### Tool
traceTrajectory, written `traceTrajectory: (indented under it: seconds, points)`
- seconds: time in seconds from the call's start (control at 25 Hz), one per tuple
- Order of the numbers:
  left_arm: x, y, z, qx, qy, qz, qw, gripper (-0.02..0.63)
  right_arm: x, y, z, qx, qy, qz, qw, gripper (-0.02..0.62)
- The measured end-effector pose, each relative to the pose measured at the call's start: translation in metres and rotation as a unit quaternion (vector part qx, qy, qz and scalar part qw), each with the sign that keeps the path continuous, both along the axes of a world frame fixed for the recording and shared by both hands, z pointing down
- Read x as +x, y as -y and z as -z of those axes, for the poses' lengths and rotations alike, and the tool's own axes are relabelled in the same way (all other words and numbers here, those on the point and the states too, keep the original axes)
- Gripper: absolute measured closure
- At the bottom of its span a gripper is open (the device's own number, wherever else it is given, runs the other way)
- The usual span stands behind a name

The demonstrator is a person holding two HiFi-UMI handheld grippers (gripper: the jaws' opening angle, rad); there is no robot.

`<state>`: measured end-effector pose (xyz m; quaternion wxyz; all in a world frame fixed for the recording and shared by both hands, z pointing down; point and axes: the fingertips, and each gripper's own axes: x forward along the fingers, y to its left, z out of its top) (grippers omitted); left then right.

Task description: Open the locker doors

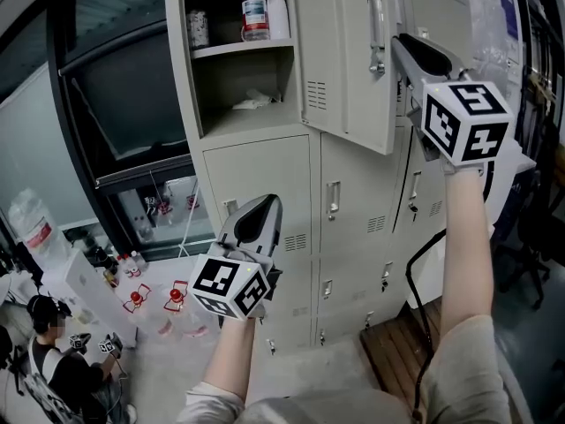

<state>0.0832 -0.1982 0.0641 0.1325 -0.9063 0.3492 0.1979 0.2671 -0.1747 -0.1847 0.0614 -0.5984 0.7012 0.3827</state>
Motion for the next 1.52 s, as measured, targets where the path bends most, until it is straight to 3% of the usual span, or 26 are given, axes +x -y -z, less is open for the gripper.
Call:
traceTrajectory:
  seconds: [0.2, 0.44, 0.56, 0.76, 1.08, 1.28, 1.52]
  points:
    - [-0.001, 0.002, 0.000, 0.001, -0.002, 0.005, 1.0000, 0.607, 0.009, 0.004, 0.000, 0.009, 0.003, -0.021, 1.000, 0.555]
    - [-0.001, 0.010, -0.007, -0.008, 0.002, 0.010, 0.9999, 0.607, 0.008, -0.017, -0.002, 0.106, -0.028, -0.094, 0.989, 0.554]
    - [-0.002, 0.014, -0.012, -0.013, 0.004, 0.012, 0.9998, 0.607, -0.014, -0.028, -0.016, 0.120, -0.056, -0.079, 0.988, 0.555]
    - [-0.005, 0.021, -0.020, -0.017, 0.014, 0.024, 0.9995, 0.607, -0.042, -0.023, -0.052, 0.097, -0.072, -0.033, 0.992, 0.555]
    - [-0.028, 0.044, -0.042, -0.020, 0.035, 0.062, 0.9973, 0.607, -0.070, -0.002, -0.123, 0.050, -0.088, 0.002, 0.995, 0.581]
    - [-0.057, 0.052, -0.065, -0.027, 0.047, 0.093, 0.9941, 0.607, -0.100, 0.030, -0.201, -0.022, -0.073, 0.056, 0.996, 0.591]
    - [-0.101, 0.071, -0.108, -0.051, 0.047, 0.125, 0.9897, 0.607, -0.149, 0.078, -0.297, -0.113, -0.045, 0.121, 0.985, 0.591]
